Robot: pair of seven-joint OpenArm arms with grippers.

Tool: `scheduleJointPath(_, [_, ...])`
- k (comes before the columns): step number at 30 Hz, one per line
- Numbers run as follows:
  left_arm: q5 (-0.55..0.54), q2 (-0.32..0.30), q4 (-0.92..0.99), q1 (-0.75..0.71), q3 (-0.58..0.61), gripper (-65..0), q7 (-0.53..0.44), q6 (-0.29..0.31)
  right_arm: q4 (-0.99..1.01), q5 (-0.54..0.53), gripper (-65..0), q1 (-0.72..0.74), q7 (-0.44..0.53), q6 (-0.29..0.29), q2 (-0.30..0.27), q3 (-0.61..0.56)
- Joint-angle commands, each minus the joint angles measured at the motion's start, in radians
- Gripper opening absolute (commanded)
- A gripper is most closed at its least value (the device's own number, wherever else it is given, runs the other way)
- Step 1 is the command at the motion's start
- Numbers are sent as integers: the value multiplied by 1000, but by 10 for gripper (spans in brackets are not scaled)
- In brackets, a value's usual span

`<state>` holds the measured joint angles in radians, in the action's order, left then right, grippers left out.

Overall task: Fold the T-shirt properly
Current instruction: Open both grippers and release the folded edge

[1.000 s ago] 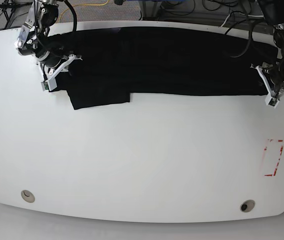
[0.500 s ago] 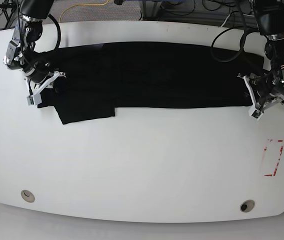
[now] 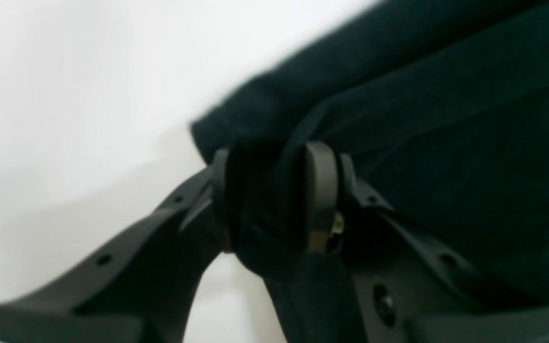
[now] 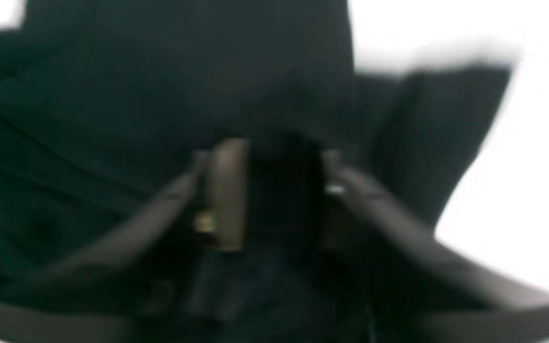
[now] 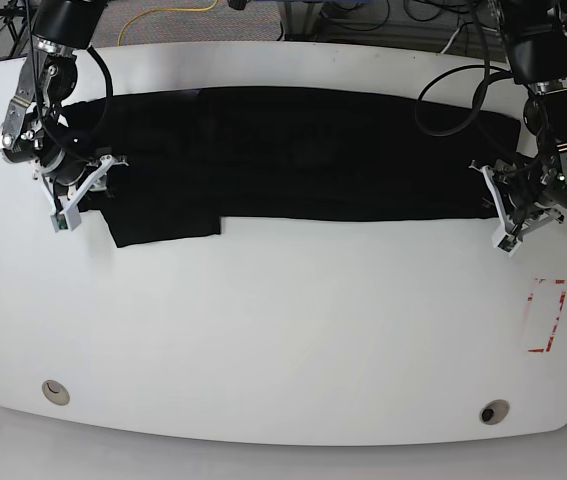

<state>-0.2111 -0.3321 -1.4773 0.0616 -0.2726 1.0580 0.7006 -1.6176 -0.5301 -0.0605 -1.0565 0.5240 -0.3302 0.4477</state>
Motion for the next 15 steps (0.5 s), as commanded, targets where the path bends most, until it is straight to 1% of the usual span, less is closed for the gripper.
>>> scheduleJointPath(1, [-4, -17, -18, 34, -24, -365, 20, -2, -51, -17, -220, 32, 11, 2, -17, 7])
scheduleJointPath(2, [-4, -17, -18, 39, -27, -342, 32, -2, -54, -15, -192, 38, 11, 2, -17, 7])
scheduleJointPath(3, [-6, -15, -21, 48, -29, -303, 54, -2, -56, -15, -138, 54, 11, 2, -17, 7])
scheduleJointPath(4, [-6, -14, -27, 54, -32, -286, 64, -2, -51, -14, -111, 64, 11, 2, -17, 7])
scheduleJointPath(6, [-6, -14, -55, 63, -49, -279, 74, -2, -31, -12, -63, 92, 11, 2, -17, 4])
scheduleJointPath(8, [-6, -12, -89, 62, -70, -279, 77, -2, 13, -12, -51, 123, 11, 2, -17, 0])
scheduleJointPath(12, [-6, -11, -145, 59, -84, -279, 78, -2, 136, -11, -52, 190, 19, 2, -24, 0])
scheduleJointPath(15, [-6, -11, -182, 65, -87, -279, 98, -2, 245, 23, -52, 244, 52, 12, -25, -2])
